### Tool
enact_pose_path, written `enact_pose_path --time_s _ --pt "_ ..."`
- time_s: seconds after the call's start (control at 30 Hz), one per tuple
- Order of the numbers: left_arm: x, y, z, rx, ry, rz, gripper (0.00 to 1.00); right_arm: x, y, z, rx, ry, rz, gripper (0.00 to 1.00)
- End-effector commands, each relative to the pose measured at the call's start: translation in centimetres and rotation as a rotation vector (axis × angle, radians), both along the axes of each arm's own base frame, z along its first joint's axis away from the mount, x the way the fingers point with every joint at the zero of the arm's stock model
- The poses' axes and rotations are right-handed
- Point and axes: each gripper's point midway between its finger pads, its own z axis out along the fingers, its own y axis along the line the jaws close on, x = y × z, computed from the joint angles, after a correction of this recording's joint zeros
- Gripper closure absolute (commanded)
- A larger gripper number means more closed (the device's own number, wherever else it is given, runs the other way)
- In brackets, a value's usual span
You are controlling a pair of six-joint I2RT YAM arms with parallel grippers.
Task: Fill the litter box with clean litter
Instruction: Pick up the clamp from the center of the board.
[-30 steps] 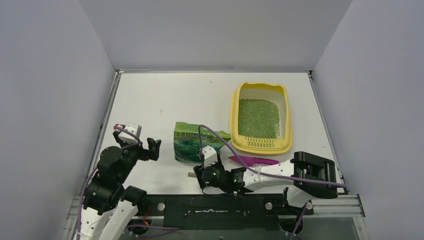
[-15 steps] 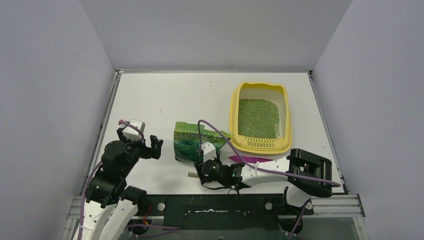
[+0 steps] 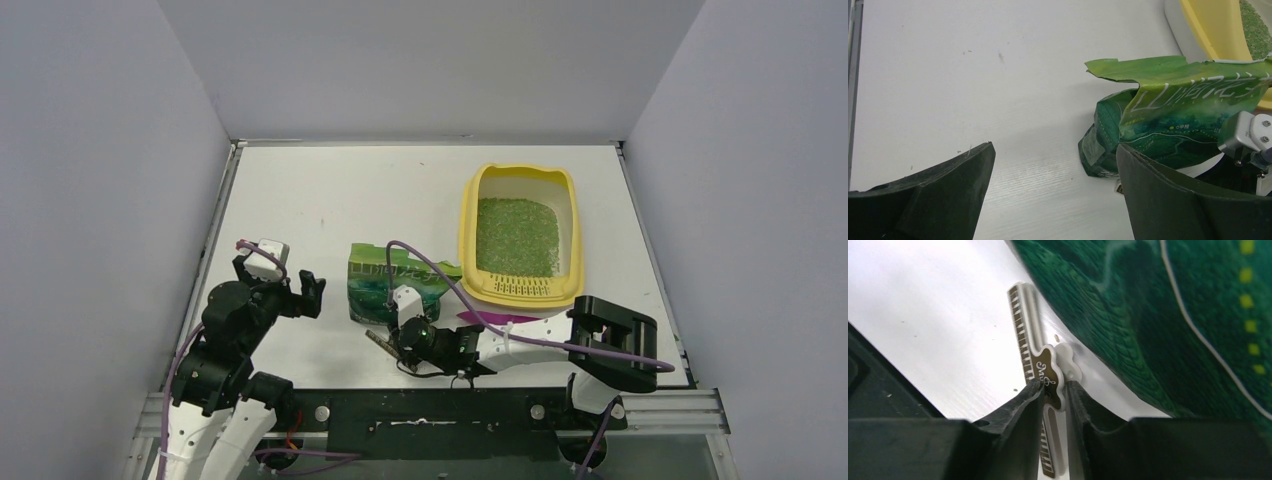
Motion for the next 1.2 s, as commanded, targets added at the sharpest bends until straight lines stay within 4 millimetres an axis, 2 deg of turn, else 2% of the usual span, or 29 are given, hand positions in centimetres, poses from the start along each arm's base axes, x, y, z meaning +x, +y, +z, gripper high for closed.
enact_pose_path --time_s 0.0,0.13,0.23,0.33,0.47,0.6,0.77,0.87,1.03,1.17 --pt "0.4 -0.3 2.6 -0.028 -0.072 -0.008 0.10 -0.1 1.9 1.7 0.046 -0.019 0.072 0.81" --pt "0.4 -0.2 2.5 -0.026 -0.070 -0.007 0.10 -1.2 3.2 2.3 0.077 0.004 0.156 0.89" --pt "0.4 -0.1 2.6 -0.027 -0.074 -0.003 0.10 -1.7 3.9 2.9 0.089 0.015 0.192 1.00" --pt "0.3 0.0 2.7 -0.036 -0.063 0.009 0.10 -2.1 4.5 3.9 0.113 0.027 0.214 1.00" --pt "0.6 0.3 2.5 -0.032 -0.045 0.027 0.10 -2.9 5.4 7.3 0.215 0.015 0.257 1.00" --pt "0.7 0.4 3.0 -0.052 -0.061 0.036 0.10 -3.2 5.1 11.1 0.288 -0.028 0.286 1.00" --pt "-0.1 -0.8 4.0 -0.180 -0.072 0.013 0.09 -2.3 2.8 16.5 0.351 -0.133 0.250 1.00" --pt "-0.1 -1.9 4.8 -0.284 -0.060 -0.003 0.09 -1.4 0.4 19.8 0.371 -0.207 0.190 1.00" --pt "-0.3 -3.2 9.0 -0.334 -0.081 -0.074 0.09 0.3 -3.6 23.7 0.378 -0.325 0.082 1.00" --pt "-0.2 -5.3 12.1 -0.373 -0.085 -0.190 0.09 2.1 -6.3 26.7 0.389 -0.422 -0.027 1.00"
